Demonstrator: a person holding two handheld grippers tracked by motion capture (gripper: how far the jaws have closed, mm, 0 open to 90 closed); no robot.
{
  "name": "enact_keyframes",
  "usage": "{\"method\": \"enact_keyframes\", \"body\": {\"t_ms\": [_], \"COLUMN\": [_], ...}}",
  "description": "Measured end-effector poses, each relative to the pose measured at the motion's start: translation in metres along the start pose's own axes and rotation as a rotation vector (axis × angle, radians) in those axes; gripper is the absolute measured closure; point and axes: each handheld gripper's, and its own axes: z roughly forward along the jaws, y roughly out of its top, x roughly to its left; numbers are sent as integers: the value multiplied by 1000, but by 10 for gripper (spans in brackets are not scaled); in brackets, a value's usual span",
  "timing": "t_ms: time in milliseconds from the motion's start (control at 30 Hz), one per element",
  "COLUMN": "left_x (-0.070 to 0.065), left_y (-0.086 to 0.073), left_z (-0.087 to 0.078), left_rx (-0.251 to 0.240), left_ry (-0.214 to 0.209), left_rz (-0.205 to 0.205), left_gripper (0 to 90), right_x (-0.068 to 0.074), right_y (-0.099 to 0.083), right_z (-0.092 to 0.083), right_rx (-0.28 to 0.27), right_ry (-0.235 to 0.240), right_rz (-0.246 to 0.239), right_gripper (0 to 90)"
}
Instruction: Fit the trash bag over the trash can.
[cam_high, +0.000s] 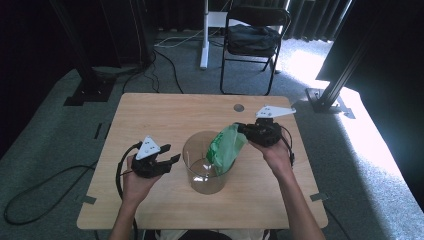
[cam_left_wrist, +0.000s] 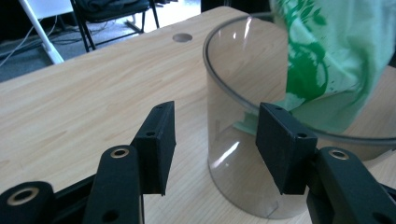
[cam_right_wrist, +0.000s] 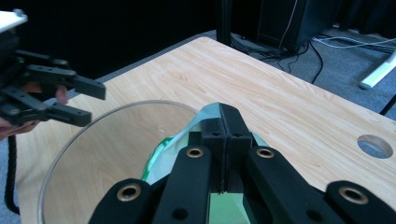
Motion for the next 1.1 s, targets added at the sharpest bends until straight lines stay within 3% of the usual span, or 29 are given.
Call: {"method": "enact_keyframes", "body": {"t_ms": [267,667,1100], "left_x": [-8,-35,-49], "left_y": [21,47,63], "left_z": [-4,18,35], "left_rx": [-23,-1,14], "left_ry": [-43,-105,-146], "left_rz": [23,88,119], "left_gripper": [478,451,444], "right_x": [-3,1,4], "right_y": [11,15,15], "right_z": [9,16,16], "right_rx": [-3,-3,-5], "right_ry": [-4,3,13], "right_rz": [23,31,23], "right_gripper": [900,900,900]}}
